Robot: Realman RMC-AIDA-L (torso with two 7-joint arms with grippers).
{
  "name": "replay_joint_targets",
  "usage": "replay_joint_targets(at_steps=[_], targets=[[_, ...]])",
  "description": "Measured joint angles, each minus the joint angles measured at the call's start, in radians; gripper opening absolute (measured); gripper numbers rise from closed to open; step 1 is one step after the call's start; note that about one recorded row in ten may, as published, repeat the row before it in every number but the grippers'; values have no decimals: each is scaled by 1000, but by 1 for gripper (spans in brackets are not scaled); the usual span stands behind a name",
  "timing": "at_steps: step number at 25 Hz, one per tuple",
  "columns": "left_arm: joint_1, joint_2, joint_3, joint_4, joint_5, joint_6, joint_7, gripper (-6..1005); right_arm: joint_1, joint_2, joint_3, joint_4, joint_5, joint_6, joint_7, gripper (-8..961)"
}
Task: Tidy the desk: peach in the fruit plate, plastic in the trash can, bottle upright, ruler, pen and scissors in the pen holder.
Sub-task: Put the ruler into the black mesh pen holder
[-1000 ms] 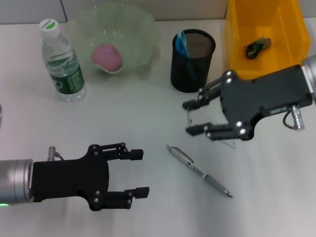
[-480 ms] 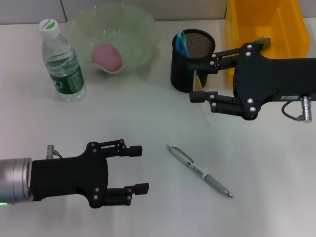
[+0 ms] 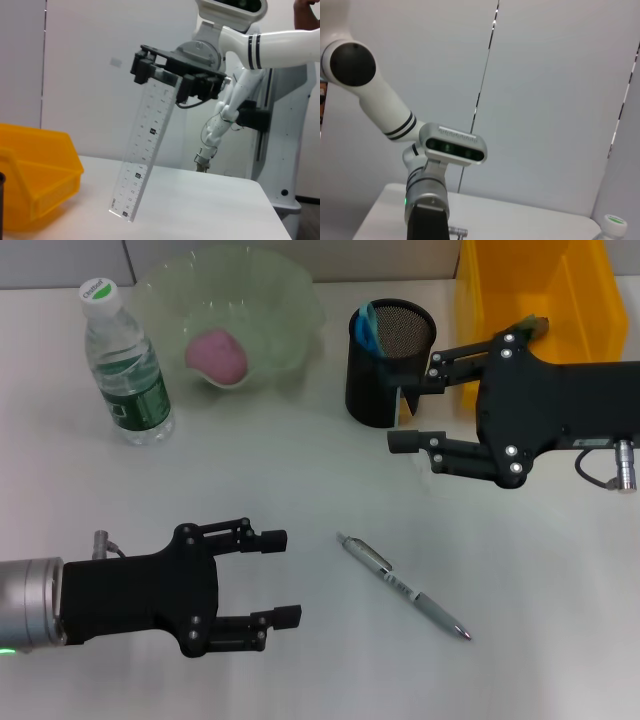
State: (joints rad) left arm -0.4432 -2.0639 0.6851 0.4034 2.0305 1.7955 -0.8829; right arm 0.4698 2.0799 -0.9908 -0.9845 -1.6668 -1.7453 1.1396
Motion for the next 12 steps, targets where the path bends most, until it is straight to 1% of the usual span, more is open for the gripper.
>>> replay_joint_targets(at_steps=[3,5,6,7,10,11,12], targets=[[0,-2,-10,0,-12,0,-14,753,-28,1,-7,-42,-14,5,-99,405],[0,-2,-12,0,-17,0,-17,753,-33,2,-8,-46,-17,5,-125,406],[0,-2,-15,0,-26,0,-22,753,-47,3,-9,-51,-19,6,-198,406],[0,-2,-15,0,-26,0,-22,753,-47,3,-9,-51,-19,6,-198,407],[0,-2,-19,0,-40,-5,-35,753,-66,5,-9,-51,-13,4,-300,408],[2,-3,-20,0,-44,-9,-43,753,-76,6,-9,-51,-6,-2,-366,408],[2,-3,-20,0,-44,-9,-43,753,-76,6,-9,-51,-6,-2,-366,409]])
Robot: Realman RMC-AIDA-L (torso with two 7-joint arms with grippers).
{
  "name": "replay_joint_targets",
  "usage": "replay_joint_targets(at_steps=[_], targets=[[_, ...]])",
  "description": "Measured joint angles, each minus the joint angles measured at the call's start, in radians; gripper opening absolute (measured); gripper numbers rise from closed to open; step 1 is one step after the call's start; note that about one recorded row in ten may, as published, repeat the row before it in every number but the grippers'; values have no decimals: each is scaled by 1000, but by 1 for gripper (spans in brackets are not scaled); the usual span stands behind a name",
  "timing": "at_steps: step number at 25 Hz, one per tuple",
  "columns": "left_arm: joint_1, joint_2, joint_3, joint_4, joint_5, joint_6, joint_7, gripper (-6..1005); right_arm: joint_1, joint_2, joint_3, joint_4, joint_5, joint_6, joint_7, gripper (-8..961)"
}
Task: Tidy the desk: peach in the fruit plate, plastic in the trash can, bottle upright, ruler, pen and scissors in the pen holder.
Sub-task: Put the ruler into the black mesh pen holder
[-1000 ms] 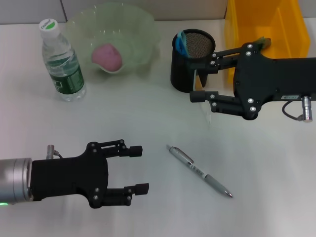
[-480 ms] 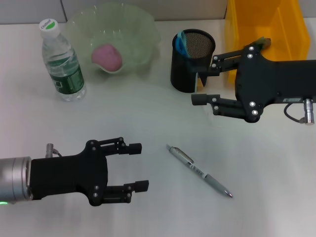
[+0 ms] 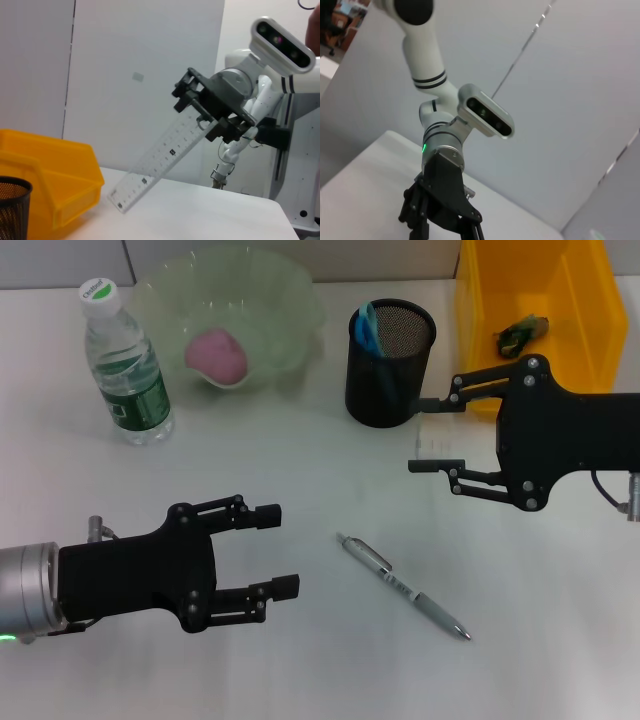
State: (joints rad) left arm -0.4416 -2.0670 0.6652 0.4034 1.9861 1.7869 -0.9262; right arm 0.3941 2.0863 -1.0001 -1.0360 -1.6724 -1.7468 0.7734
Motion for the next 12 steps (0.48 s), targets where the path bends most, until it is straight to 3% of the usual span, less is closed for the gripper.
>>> replay_joint_targets(at_steps=[12], targets=[[13,-2,-9,-32,-20,-30,-33,753,-21,3,-35,106,98,16,-424,414]])
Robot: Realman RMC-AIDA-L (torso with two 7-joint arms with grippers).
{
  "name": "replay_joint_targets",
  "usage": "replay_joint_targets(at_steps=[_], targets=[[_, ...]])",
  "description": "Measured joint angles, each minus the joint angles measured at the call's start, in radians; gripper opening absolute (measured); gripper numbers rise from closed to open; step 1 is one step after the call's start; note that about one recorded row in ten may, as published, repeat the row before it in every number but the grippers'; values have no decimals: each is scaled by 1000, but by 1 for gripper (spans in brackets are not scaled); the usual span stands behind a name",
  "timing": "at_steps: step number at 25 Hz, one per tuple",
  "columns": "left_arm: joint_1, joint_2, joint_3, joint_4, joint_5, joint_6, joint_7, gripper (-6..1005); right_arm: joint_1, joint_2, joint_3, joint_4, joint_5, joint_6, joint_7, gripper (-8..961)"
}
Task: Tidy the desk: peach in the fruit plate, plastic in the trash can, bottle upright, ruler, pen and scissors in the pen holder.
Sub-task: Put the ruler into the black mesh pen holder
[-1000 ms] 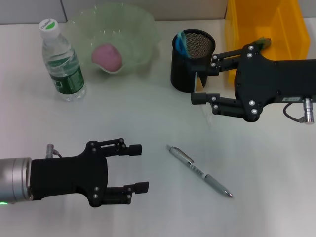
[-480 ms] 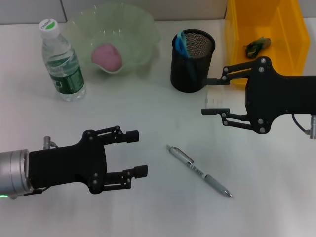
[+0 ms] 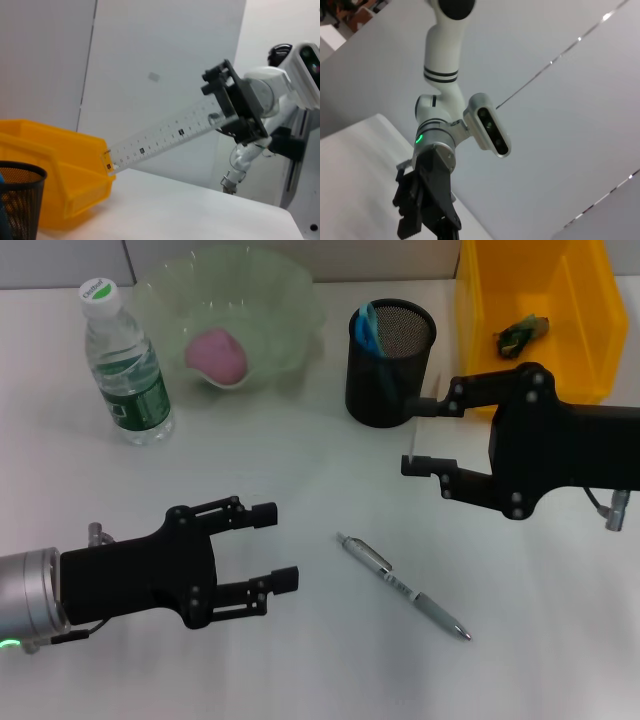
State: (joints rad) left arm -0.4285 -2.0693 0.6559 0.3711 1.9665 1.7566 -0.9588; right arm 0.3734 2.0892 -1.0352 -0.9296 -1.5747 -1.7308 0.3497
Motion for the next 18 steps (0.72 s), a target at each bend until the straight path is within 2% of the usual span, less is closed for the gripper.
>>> replay_joint_targets(at_steps=[5,18], targets=[[3,1,-1,-3,-18,-1,-25,753,2,0,-44,49,55,39,-125,416],[10,3,-2,-6,-20,5,-27,753,0,1,-68,58,74,63,-147,421]])
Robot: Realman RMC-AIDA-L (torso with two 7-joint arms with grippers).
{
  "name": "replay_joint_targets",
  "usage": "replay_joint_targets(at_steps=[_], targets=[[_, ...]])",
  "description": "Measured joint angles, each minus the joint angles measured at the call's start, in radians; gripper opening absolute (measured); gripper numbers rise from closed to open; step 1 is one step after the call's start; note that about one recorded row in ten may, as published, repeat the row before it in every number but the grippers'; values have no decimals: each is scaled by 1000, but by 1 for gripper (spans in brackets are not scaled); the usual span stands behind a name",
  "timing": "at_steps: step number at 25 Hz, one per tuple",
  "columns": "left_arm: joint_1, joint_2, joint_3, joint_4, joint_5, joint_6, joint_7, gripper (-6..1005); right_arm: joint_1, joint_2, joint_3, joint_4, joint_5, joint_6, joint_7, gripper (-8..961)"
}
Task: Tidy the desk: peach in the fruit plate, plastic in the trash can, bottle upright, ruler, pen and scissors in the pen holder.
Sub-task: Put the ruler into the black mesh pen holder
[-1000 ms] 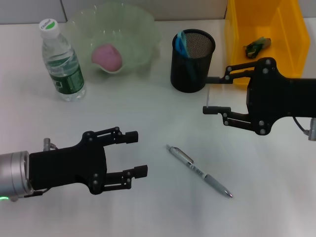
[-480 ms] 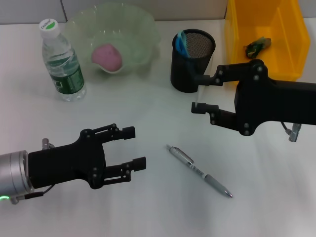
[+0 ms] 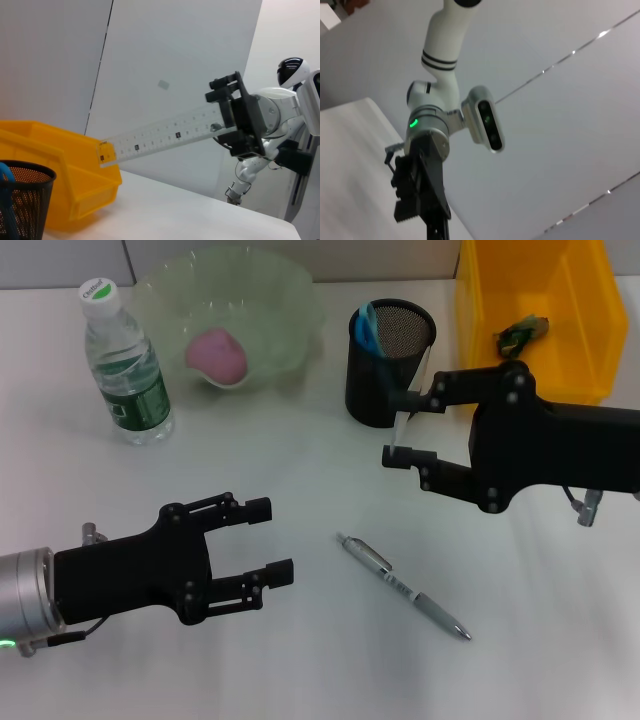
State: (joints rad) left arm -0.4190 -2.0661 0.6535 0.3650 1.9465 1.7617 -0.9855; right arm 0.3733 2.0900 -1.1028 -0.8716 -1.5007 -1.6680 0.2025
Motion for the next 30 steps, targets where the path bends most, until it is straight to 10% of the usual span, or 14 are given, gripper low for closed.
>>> replay_joint_targets(at_steps=[30], targets=[[-7,-3,0,-12,-5,-3,-1,753,182,-6,-3,240,56,274,-178,434]])
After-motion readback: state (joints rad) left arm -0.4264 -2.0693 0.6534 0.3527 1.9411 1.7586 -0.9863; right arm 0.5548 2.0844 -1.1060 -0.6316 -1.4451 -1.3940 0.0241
